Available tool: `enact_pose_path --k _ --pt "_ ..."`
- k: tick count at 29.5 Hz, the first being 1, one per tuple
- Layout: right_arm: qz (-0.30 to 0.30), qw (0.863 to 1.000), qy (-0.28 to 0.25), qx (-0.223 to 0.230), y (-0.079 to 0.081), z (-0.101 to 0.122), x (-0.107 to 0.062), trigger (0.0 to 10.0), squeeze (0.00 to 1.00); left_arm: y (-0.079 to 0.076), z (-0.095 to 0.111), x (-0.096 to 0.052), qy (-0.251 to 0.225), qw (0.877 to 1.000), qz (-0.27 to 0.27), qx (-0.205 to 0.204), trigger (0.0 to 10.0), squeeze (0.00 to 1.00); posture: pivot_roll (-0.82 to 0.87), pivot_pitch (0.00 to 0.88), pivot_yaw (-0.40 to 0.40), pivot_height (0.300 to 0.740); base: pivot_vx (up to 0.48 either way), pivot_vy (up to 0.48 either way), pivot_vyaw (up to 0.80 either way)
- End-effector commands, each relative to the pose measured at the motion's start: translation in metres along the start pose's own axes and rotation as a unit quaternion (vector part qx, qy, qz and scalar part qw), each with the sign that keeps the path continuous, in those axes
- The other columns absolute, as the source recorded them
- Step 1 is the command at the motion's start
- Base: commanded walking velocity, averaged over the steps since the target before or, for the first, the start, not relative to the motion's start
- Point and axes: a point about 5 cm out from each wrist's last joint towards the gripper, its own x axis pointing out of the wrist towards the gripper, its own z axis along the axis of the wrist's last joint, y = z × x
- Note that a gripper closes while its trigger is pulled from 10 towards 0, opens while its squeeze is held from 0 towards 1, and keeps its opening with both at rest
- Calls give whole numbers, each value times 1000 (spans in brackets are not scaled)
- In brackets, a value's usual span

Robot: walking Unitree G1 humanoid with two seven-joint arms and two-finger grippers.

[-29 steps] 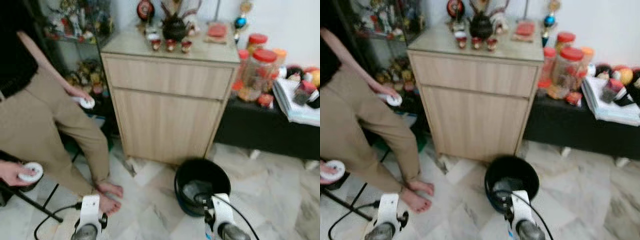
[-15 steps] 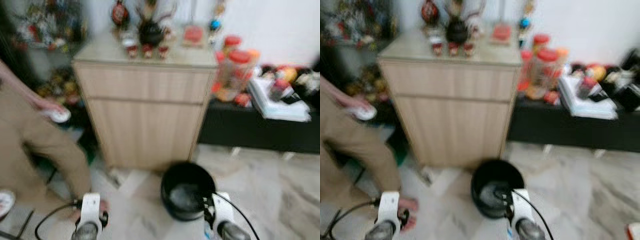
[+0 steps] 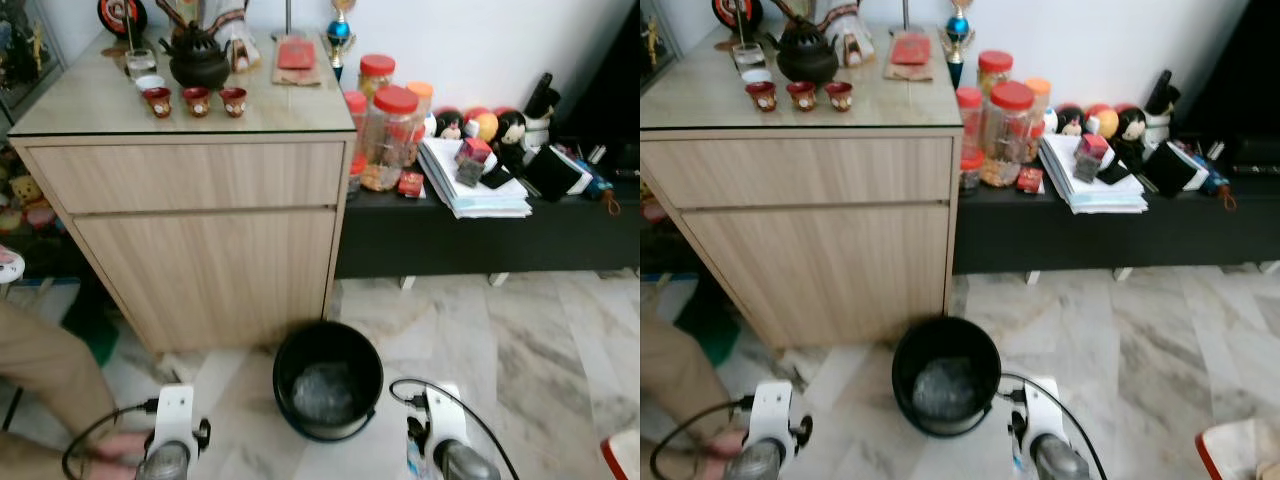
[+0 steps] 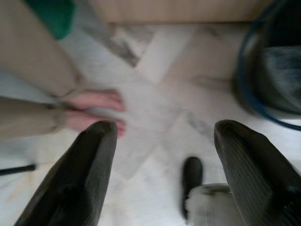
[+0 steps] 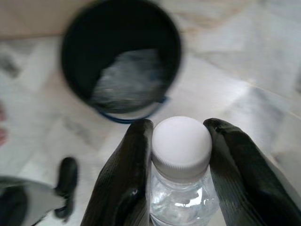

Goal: Picking trash to rubbish bin

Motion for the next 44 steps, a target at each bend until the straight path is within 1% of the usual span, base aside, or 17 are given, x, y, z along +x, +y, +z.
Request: enact_pose_path --k 1,7,10,16,22,23,24,29,31,34,35,44 --pt "-3 1000 2 -7 -4 -4 -2 10000 0 -4 -3 -1 7 1000 -4 -4 10000 0 164 95 -50 740 274 0 638" --pt "-3 1000 5 -3 -4 -6 -2 10000 0 -5 -2 0 5 1000 -5 -2 10000 0 163 95 -45 740 279 0 700" --pt "-9 1000 7 10 -5 -7 -2 10000 0 -6 -1 0 4 1000 -8 0 10000 0 162 91 -41 740 271 0 0" --pt "-1 1000 5 -3 -3 -6 -2 10000 0 -6 2 1 1 1000 -9 2 10000 0 162 89 -39 740 274 0 0" --pt "-3 1000 9 -2 -2 -7 -1 10000 0 -5 2 1 1 1000 -9 3 10000 0 167 89 -37 740 274 0 574" --pt "-5 1000 9 9 -1 -7 -2 10000 0 -4 2 1 1 1000 -8 3 10000 0 167 89 -36 740 274 0 0" --pt "-5 1000 8 10 -2 -7 -2 10000 0 -4 2 1 1 1000 -8 3 10000 0 167 89 -36 740 274 0 0" --pt "0 1000 12 -4 0 -8 -1 10000 0 -3 1 1 2 1000 -7 4 10000 0 167 89 -34 740 274 0 0" --pt "3 1000 14 -13 1 -9 -2 10000 0 -3 1 1 2 1000 -7 5 10000 0 168 91 -34 740 276 0 716" --pt "2 1000 16 -8 1 -10 -2 10000 0 -3 1 0 2 1000 -7 5 10000 0 168 94 -33 740 273 0 800" --pt "0 1000 16 -3 1 -11 -2 10000 0 -3 1 0 2 1000 -8 5 10000 0 168 94 -34 740 277 0 0" --pt "-1 1000 14 -5 -1 -10 -2 10000 0 -6 2 0 -4 1000 -11 6 10000 0 166 99 -39 740 242 0 0"
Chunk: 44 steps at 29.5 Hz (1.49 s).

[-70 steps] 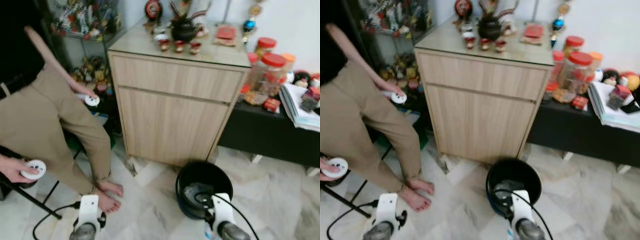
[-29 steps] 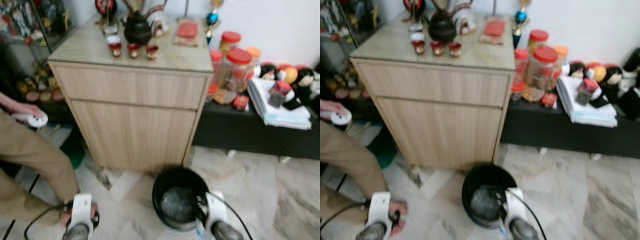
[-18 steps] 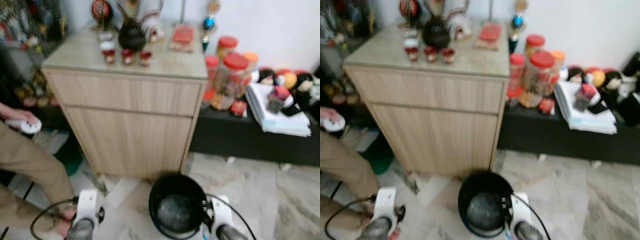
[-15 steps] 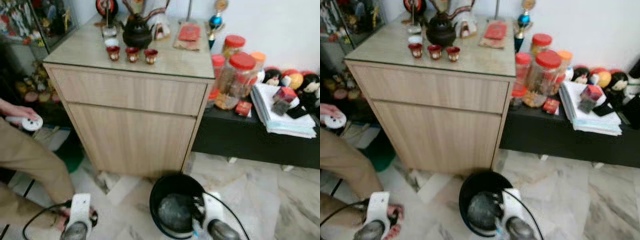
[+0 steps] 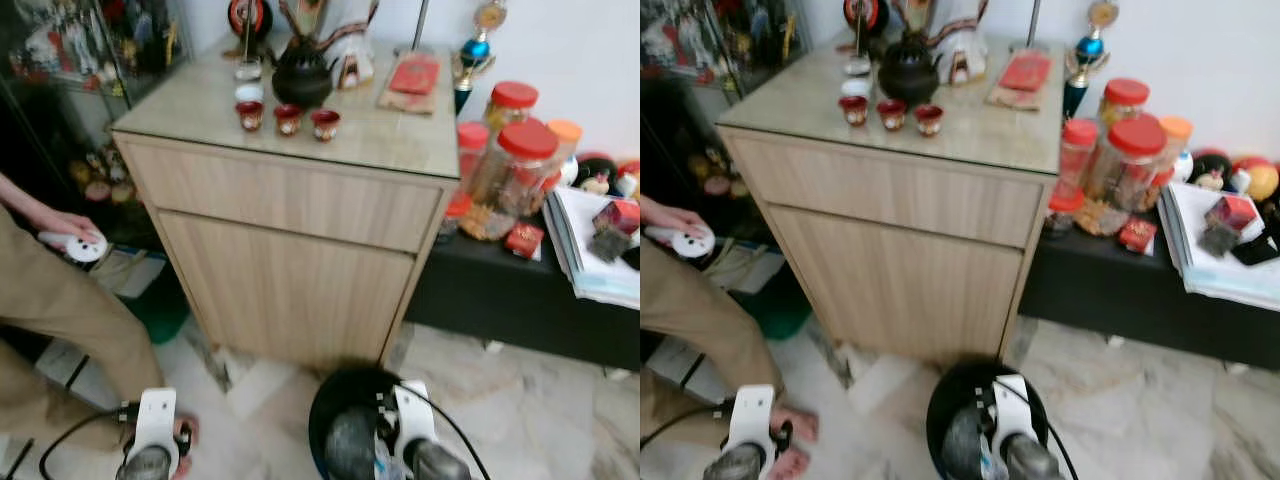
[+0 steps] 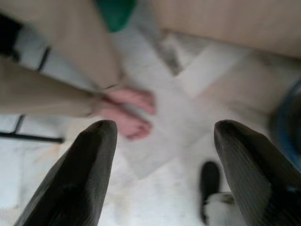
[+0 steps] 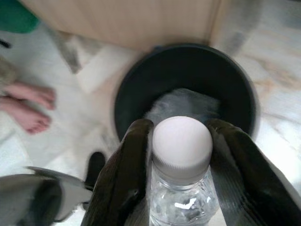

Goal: Picking trash to rubbish bin

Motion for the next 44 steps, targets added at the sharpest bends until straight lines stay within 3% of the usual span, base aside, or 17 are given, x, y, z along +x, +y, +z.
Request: enact_pose_path --k 1,4,9,11,15,16,20,22,29,34,38,44 --pt "-4 1000 -5 3 -2 4 1 10000 0 -2 0 0 -2 1000 -10 6 10000 0 166 99 -41 740 0 0 0" --pt "7 1000 -11 -2 1 11 2 10000 0 -19 14 2 -26 997 -62 35 10000 0 170 99 -46 740 0 0 0" --pt "22 1000 -14 -5 6 16 3 10000 0 -31 23 2 -45 993 -92 64 10000 0 169 99 -47 740 0 0 0" --pt "48 998 -28 -11 15 28 6 10000 0 -47 43 3 -82 985 -123 85 10000 0 167 99 -50 740 0 0 0" --pt "74 995 -58 -20 28 50 8 10000 0 -78 75 -1 -145 960 -204 128 10000 0 167 94 -53 740 0 0 0" --pt "74 995 -58 -20 28 50 8 10000 0 -78 75 -1 -145 960 -204 128 10000 0 167 94 -53 740 0 0 0" --pt "81 992 -91 -18 34 72 9 10000 0 -107 92 -10 -179 930 -280 158 10000 0 167 90 -52 740 0 0 0" --pt "80 991 -105 -9 35 80 9 10000 0 -116 94 -13 -183 921 -305 161 10000 0 168 89 -53 740 0 0 0" --pt "60 988 -142 12 35 103 8 10000 0 -123 85 -16 -172 914 -329 162 10000 0 171 85 -54 740 0 0 0" --pt "45 986 -160 -2 33 116 7 10000 0 -124 83 -17 -162 912 -346 149 10000 0 183 72 -56 740 0 0 0" --pt "40 986 -161 -4 32 116 7 10000 0 -125 81 -18 -155 909 -358 145 10000 0 185 70 -55 740 0 0 0" --pt "34 987 -159 -6 33 115 8 10000 0 -131 77 -21 -144 896 -391 155 10000 0 187 76 -57 740 0 0 0"
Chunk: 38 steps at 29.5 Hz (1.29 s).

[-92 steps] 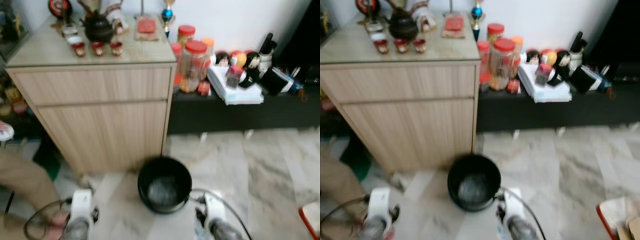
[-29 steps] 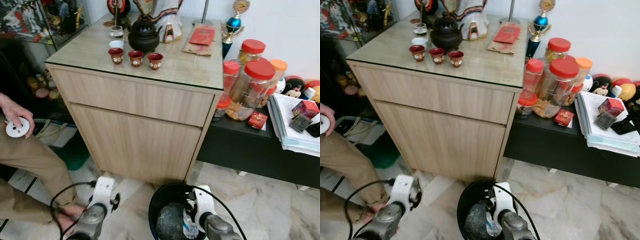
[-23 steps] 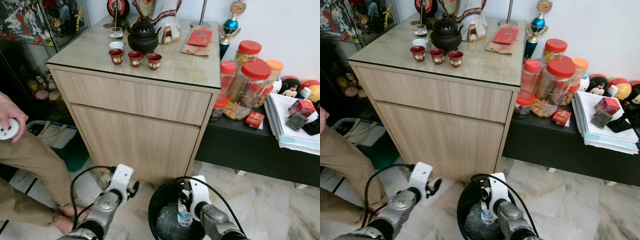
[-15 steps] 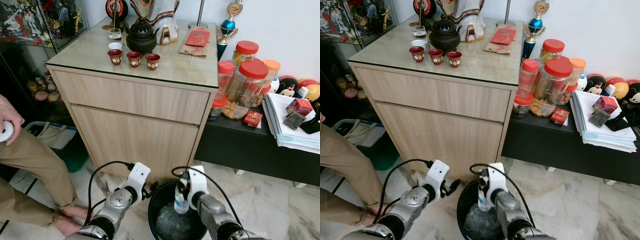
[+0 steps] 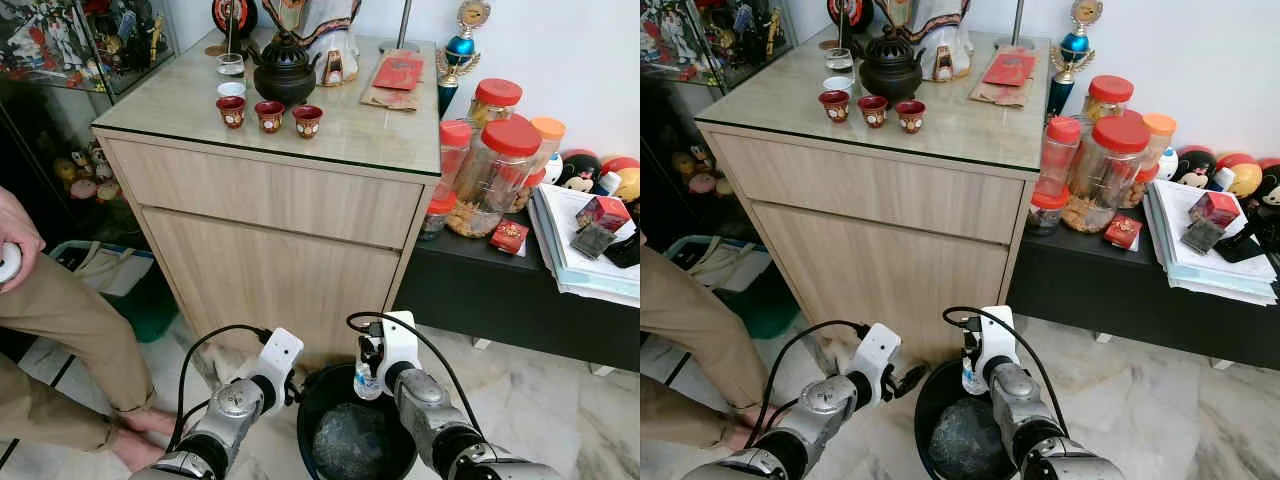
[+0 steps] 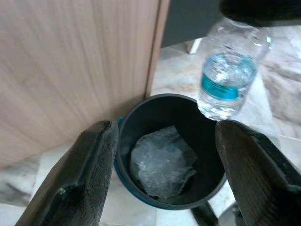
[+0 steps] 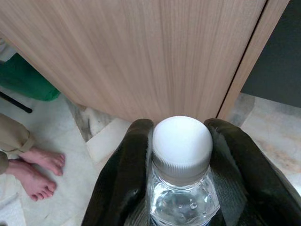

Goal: Picking trash to rubbish bin

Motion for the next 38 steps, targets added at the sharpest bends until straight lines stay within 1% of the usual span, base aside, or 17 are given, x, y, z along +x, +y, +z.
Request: enact_pose_path --k 1,7,8,9,10,20,21,23,24,26,27,28,29,31,32,35,38 --pt "-2 1000 -8 -4 0 5 1 10000 0 -3 -5 -1 11 1000 -10 -9 10000 0 187 76 -57 740 0 0 0" --pt "-4 1000 -4 -10 1 4 1 10000 0 -4 -5 -1 11 1000 -11 -12 10000 0 185 86 -57 740 0 0 0" --pt "-4 1000 -2 -9 1 3 1 10000 459 -3 -6 -1 11 1000 -11 -12 10000 0 185 90 -54 740 0 0 0" --pt "-4 1000 -2 -9 1 3 1 10000 459 -3 -6 -1 11 1000 -11 -12 10000 0 185 90 -54 740 0 0 0" --pt "-3 1000 -1 -7 1 2 1 10000 1000 -3 -6 -1 12 1000 -12 -12 10000 0 184 95 -55 740 0 0 0" --pt "-6 1000 1 -5 1 0 0 10000 1000 -3 -7 -2 13 1000 -14 -15 10000 0 183 104 -54 740 0 0 0" --pt "-8 1000 3 -8 1 0 0 10000 933 -3 -7 -2 14 1000 -13 -15 10000 0 183 105 -52 740 0 0 0" --pt "-9 1000 4 -10 0 -1 0 10000 933 -3 -7 -2 14 1000 -13 -15 10000 0 183 106 -52 740 0 0 0" --pt "-9 1000 7 -11 0 -2 0 10000 0 -1 -7 -2 15 1000 -5 -17 10000 0 183 106 -52 740 0 0 0" --pt "-8 1000 8 -11 0 -3 0 10000 0 -1 -7 -2 15 1000 -2 -18 10000 0 183 106 -52 740 0 0 0" --pt "-6 1000 14 -10 -1 -7 -2 10000 0 7 -10 -5 24 999 27 -15 10000 0 182 106 -52 740 0 0 0" --pt "-2 1000 24 -9 -3 -14 -3 10000 0 20 -14 -11 40 996 75 -8 10000 0 182 106 -52 740 0 0 0" --pt "-2 1000 24 -9 -3 -14 -3 10000 0 20 -14 -11 40 996 75 -8 10000 0 182 106 -52 740 0 0 0" --pt "1 999 39 -10 -7 -23 -7 10000 0 34 -22 -21 54 991 125 -7 10000 0 181 108 -53 740 0 0 0" --pt "1 999 39 -10 -7 -23 -7 10000 0 34 -22 -21 54 991 125 -7 10000 0 181 108 -53 740 0 0 0" --pt "11 997 71 -22 -13 -43 -14 10000 0 49 -48 -42 97 977 187 -27 10000 0 177 114 -50 740 0 0 0" --pt "4 994 105 -24 -24 -67 -25 10000 0 55 -79 -67 151 956 249 -38 10000 0 173 118 -48 740 0 0 0"
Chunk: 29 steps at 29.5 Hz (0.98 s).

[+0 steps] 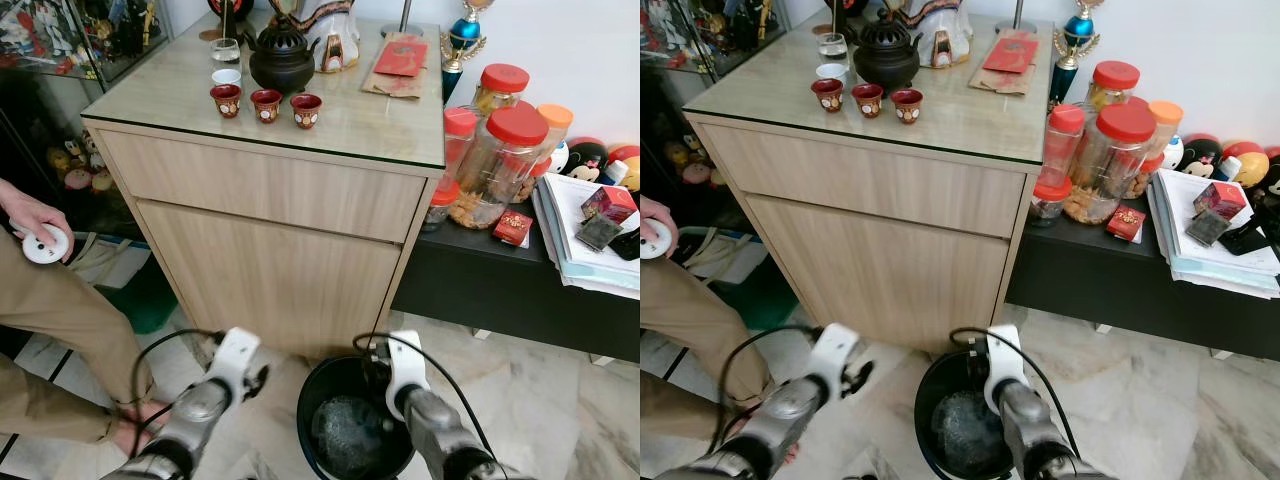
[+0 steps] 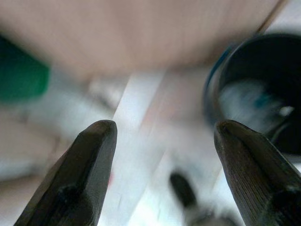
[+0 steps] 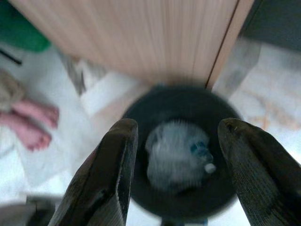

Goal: Picking trash to rubbish bin

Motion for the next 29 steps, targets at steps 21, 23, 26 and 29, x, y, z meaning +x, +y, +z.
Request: enact_pose_path --k 21,23,26,29 --pt "-28 997 76 9 -14 -52 -17 10000 0 11 -96 -43 152 963 172 -138 10000 0 152 96 -52 740 0 0 0" --pt "-26 997 72 8 -13 -50 -16 10000 0 11 -94 -42 150 964 173 -137 10000 0 153 92 -53 740 0 0 0" --pt "-27 997 68 10 -13 -48 -15 10000 0 12 -92 -41 147 965 170 -133 10000 0 152 91 -53 740 0 0 0" --pt "-27 997 67 9 -12 -47 -15 10000 0 12 -90 -40 145 966 167 -132 10000 0 151 90 -53 740 0 0 0"
